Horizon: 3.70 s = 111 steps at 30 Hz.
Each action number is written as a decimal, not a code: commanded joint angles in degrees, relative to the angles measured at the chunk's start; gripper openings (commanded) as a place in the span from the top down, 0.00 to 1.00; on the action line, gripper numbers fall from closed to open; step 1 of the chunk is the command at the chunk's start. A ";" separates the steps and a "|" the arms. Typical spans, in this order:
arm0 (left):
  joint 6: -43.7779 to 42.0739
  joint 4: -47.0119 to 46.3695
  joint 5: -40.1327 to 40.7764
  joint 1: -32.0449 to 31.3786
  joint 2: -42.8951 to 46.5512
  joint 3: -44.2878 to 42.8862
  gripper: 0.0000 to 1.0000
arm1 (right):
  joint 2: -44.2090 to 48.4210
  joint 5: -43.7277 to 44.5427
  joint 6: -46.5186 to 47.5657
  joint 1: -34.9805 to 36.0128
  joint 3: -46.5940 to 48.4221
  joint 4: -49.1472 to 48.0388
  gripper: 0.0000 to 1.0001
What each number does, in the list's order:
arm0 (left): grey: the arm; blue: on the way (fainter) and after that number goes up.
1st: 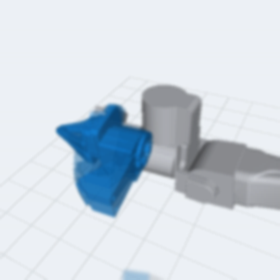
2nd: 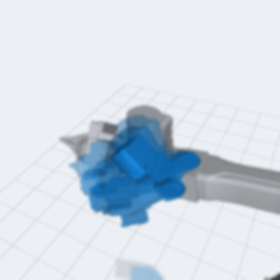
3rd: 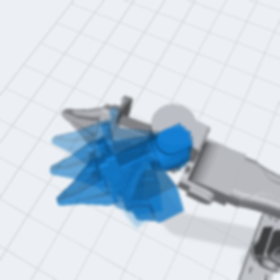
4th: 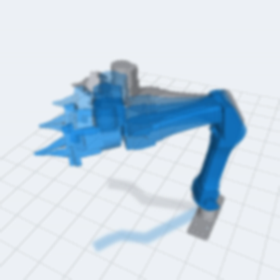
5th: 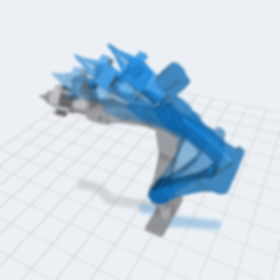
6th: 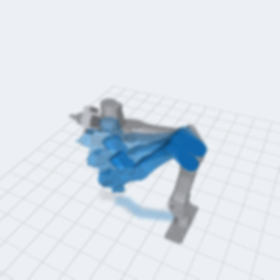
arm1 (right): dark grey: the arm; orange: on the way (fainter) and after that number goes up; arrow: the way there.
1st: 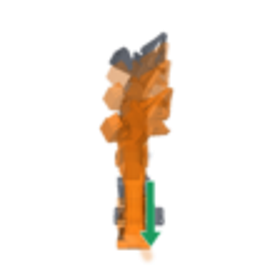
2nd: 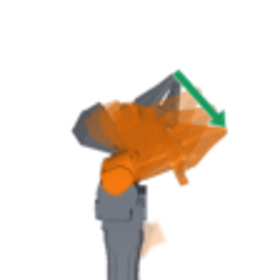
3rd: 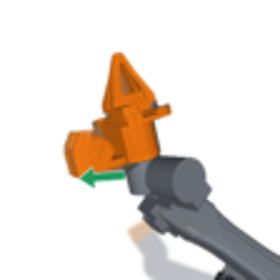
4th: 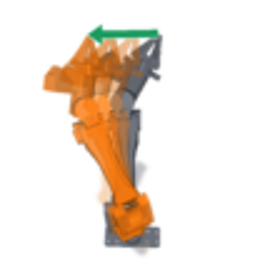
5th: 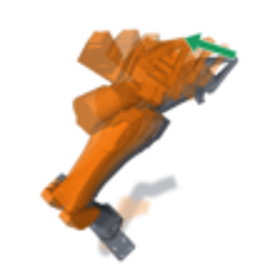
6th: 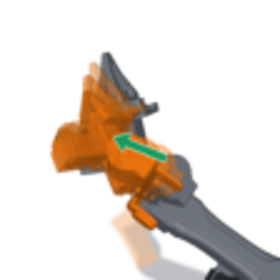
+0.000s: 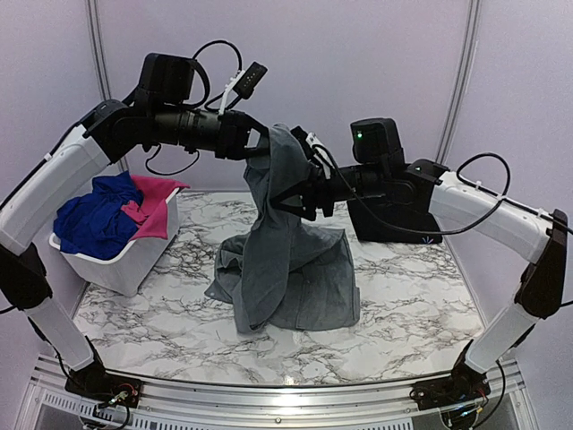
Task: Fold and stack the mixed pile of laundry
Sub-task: Pick up the crumpled T-shirt from the center of the board, then flatten out the crumpled shirt at the center of the board.
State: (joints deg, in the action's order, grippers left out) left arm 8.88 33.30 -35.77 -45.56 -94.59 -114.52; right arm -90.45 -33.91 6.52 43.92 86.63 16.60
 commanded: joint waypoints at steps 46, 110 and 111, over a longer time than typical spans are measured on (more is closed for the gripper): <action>11.41 -30.94 31.63 3.17 6.74 33.83 1.00 | 7.80 16.33 -10.24 -14.90 16.19 -1.53 1.00; -10.97 -14.20 23.59 -0.72 -0.41 37.68 1.00 | -12.52 -10.16 -6.61 -16.86 -4.37 20.70 0.82; -12.40 -14.15 24.79 -2.12 2.39 40.52 1.00 | -10.28 -10.03 -6.61 -15.61 -6.55 20.22 0.85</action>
State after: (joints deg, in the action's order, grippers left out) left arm 3.53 18.41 -12.88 -43.57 -104.20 -79.70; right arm -110.74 -40.88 -0.86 24.12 84.42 37.10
